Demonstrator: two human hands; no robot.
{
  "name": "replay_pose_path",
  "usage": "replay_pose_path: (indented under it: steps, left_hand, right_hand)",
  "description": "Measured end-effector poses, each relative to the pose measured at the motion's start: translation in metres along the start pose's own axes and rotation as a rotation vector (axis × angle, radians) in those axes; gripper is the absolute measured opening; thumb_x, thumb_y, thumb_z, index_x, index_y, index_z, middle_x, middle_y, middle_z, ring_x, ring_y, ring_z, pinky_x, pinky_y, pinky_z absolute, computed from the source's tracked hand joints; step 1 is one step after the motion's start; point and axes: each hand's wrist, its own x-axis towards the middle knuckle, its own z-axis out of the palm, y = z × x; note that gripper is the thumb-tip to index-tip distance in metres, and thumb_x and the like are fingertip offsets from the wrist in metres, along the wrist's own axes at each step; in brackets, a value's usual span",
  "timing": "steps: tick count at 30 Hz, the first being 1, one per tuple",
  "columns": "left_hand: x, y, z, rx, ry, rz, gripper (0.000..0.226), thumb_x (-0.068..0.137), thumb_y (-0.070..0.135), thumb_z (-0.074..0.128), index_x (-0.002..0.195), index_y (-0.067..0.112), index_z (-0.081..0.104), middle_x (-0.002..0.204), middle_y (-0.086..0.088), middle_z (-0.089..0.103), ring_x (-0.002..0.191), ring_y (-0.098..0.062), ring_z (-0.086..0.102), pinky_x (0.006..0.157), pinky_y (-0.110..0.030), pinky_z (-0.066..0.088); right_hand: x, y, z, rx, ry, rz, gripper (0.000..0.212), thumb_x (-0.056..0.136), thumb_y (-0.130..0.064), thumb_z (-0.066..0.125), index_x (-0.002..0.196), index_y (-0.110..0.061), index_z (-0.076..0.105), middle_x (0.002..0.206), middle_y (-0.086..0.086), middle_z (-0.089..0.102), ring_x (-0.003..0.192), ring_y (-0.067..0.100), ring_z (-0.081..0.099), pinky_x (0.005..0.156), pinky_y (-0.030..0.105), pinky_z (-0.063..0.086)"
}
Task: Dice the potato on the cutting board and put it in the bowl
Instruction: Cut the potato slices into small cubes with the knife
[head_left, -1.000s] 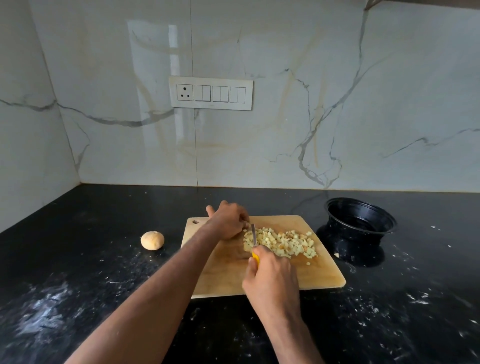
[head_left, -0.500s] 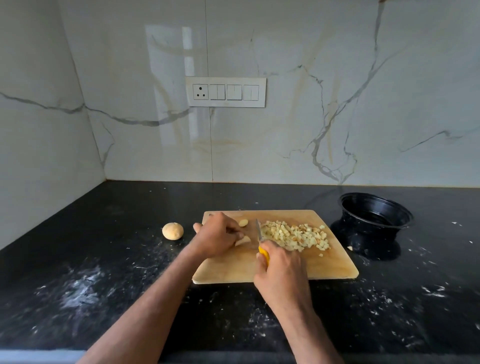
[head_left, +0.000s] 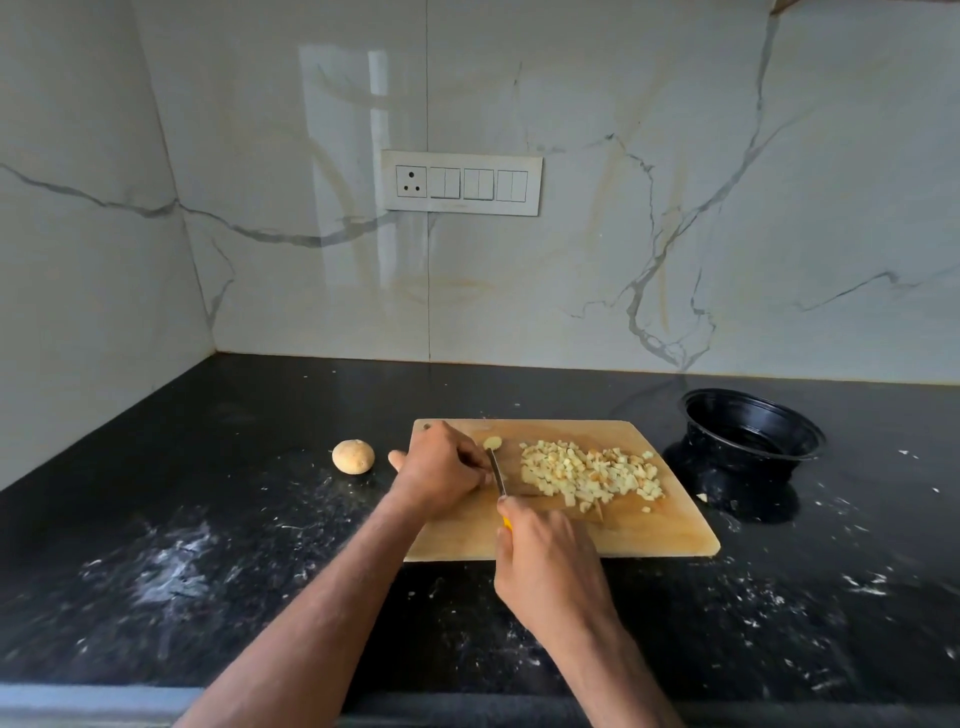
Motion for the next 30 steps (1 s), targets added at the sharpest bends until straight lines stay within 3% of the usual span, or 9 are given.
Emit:
replay_pose_path:
  steps: [5, 9, 12, 16, 19, 23, 30]
  left_hand:
    - [0.0, 0.004, 0.002, 0.026, 0.018, -0.035, 0.017, 0.076, 0.019, 0.086, 0.066, 0.029, 0.076, 0.07, 0.024, 0.068, 0.091, -0.008, 0.06, 0.101, -0.049, 0.039]
    - [-0.001, 0.005, 0.005, 0.092, 0.056, -0.043, 0.024, 0.078, 0.021, 0.083, 0.06, 0.027, 0.069, 0.072, 0.016, 0.067, 0.092, -0.012, 0.057, 0.093, -0.045, 0.032]
    - [-0.002, 0.001, 0.007, 0.066, 0.093, -0.063, 0.02, 0.077, 0.021, 0.082, 0.061, 0.023, 0.07, 0.068, 0.013, 0.066, 0.086, -0.011, 0.057, 0.099, -0.049, 0.03]
    - [-0.001, -0.001, 0.005, 0.068, 0.099, -0.072, 0.017, 0.078, 0.023, 0.082, 0.064, 0.019, 0.072, 0.068, 0.011, 0.066, 0.088, -0.012, 0.056, 0.102, -0.054, 0.028]
    - [0.0, -0.002, 0.006, 0.04, 0.098, -0.054, 0.017, 0.079, 0.018, 0.078, 0.064, 0.017, 0.072, 0.064, 0.013, 0.064, 0.082, -0.008, 0.053, 0.092, -0.047, 0.029]
    - [-0.001, -0.001, 0.006, 0.026, 0.122, -0.08, 0.021, 0.079, 0.017, 0.075, 0.059, 0.019, 0.069, 0.059, 0.013, 0.062, 0.077, -0.007, 0.052, 0.083, -0.042, 0.026]
    - [-0.002, 0.004, 0.009, 0.084, 0.129, -0.114, 0.019, 0.08, 0.026, 0.076, 0.067, 0.014, 0.068, 0.071, 0.005, 0.066, 0.085, -0.016, 0.057, 0.094, -0.048, 0.027]
  right_hand:
    - [-0.015, 0.01, -0.004, 0.018, -0.034, -0.01, 0.038, 0.102, -0.028, 0.053, 0.14, -0.025, 0.053, 0.1, -0.005, 0.068, 0.084, 0.009, 0.061, 0.082, 0.025, 0.055]
    - [-0.027, 0.016, -0.013, 0.06, -0.021, 0.0, 0.034, 0.099, -0.032, 0.056, 0.133, -0.029, 0.059, 0.096, -0.008, 0.07, 0.081, 0.005, 0.063, 0.076, 0.021, 0.057]
    - [-0.023, 0.016, -0.018, 0.086, 0.053, 0.016, 0.031, 0.098, -0.031, 0.059, 0.128, -0.026, 0.067, 0.097, -0.011, 0.075, 0.08, 0.004, 0.067, 0.076, 0.016, 0.056]
    - [-0.01, 0.007, -0.017, 0.082, 0.108, 0.026, 0.031, 0.098, -0.031, 0.058, 0.128, -0.025, 0.067, 0.095, -0.01, 0.075, 0.064, 0.001, 0.053, 0.06, 0.002, 0.039]
    - [-0.002, 0.002, -0.01, 0.082, 0.089, 0.022, 0.032, 0.098, -0.031, 0.058, 0.129, -0.025, 0.066, 0.092, -0.009, 0.075, 0.07, 0.005, 0.064, 0.067, 0.011, 0.048]
    - [0.001, 0.001, -0.003, 0.069, 0.038, 0.01, 0.034, 0.099, -0.031, 0.057, 0.132, -0.025, 0.064, 0.09, -0.007, 0.074, 0.069, 0.006, 0.064, 0.062, 0.014, 0.053]
    - [-0.016, 0.008, -0.003, 0.078, -0.009, -0.006, 0.033, 0.098, -0.031, 0.057, 0.131, -0.027, 0.061, 0.093, -0.009, 0.072, 0.078, 0.005, 0.063, 0.072, 0.016, 0.054]
